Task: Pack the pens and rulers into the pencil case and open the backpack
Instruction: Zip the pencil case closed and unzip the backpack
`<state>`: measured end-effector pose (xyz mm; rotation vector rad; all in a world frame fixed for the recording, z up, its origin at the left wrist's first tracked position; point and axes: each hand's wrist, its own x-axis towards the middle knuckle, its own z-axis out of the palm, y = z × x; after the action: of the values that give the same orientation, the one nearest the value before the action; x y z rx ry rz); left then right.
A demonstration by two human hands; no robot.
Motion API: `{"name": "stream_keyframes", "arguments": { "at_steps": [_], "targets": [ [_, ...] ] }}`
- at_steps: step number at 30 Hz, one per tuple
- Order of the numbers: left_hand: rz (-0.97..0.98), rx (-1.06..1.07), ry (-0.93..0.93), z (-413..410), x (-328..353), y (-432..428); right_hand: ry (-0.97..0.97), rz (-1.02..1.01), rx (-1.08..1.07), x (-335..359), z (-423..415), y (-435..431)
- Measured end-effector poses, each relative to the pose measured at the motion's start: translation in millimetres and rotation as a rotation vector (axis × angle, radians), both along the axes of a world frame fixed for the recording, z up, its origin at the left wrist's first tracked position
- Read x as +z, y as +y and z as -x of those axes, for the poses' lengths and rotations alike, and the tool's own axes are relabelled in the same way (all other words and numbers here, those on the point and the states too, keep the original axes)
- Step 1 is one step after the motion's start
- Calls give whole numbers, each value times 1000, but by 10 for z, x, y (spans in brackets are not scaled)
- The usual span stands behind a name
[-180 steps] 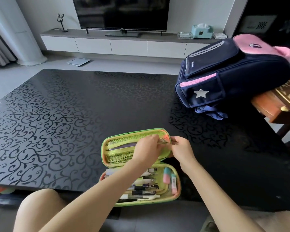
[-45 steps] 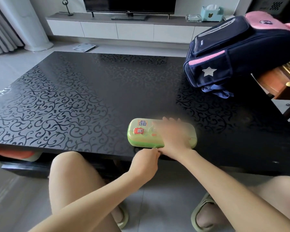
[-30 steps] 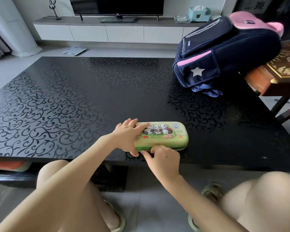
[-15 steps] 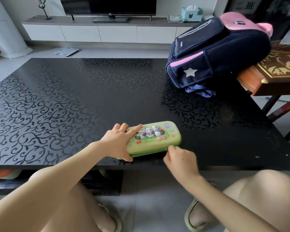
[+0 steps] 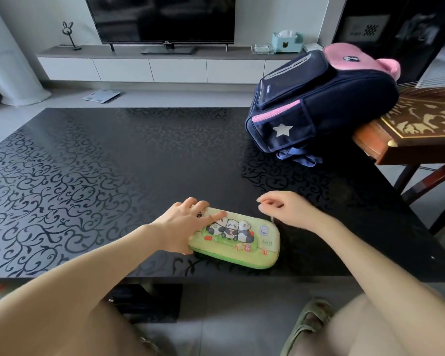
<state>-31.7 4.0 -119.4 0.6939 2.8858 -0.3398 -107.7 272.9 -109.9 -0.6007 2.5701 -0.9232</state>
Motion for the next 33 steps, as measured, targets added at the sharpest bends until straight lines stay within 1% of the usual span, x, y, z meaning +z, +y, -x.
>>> {"name": "stream_keyframes", "arguments": {
  "at_steps": [1, 2, 3, 4, 5, 8, 10, 11, 14, 15, 18, 20, 22, 27, 31, 33],
  "targets": [
    [13, -10, -4, 64, 26, 23, -10, -68, 64, 31, -120, -98],
    [20, -25, -3, 142, 58, 56, 33, -205, 153, 8, -265, -183],
    [26, -48, -3, 216, 96, 94, 134, -373, 233, -63, -421, -250],
    [34, -76, 2, 299, 144, 153, 268, -492, 251, -142, -544, -287],
    [41, -97, 3, 362, 189, 198, 373, -531, 217, -237, -601, -297],
    [15, -127, 24, 556, 309, 429, 511, -446, 39, -380, -534, -82],
    [-66, -102, 49, 666, 378, 658, 620, -477, -51, -371, -407, 162],
    [-119, -99, 72, 742, 429, 791, 598, -493, -112, -341, -324, 328],
    [-274, -103, 167, 944, 575, 1123, 305, -437, -319, -281, -102, 944],
    [-324, -96, 202, 989, 615, 1200, 235, -423, -353, -296, -48, 1155],
    [-457, -118, 373, 1342, 766, 1599, 150, -427, -412, -235, 131, 1804],
    [-453, -99, 424, 1591, 842, 1845, 93, -505, -379, -162, 284, 1986],
    [-413, -36, 450, 1832, 899, 2108, 64, -584, -358, -101, 440, 2019],
    [-301, 96, 583, 2442, 991, 2575, 113, -729, -398, -265, 643, 1921],
    [-279, 166, 517, 2887, 1066, 2668, 33, -742, -367, -300, 742, 1953],
    [-238, 179, 531, 3026, 1106, 2686, 2, -755, -360, -306, 775, 1952]
  ]
}}
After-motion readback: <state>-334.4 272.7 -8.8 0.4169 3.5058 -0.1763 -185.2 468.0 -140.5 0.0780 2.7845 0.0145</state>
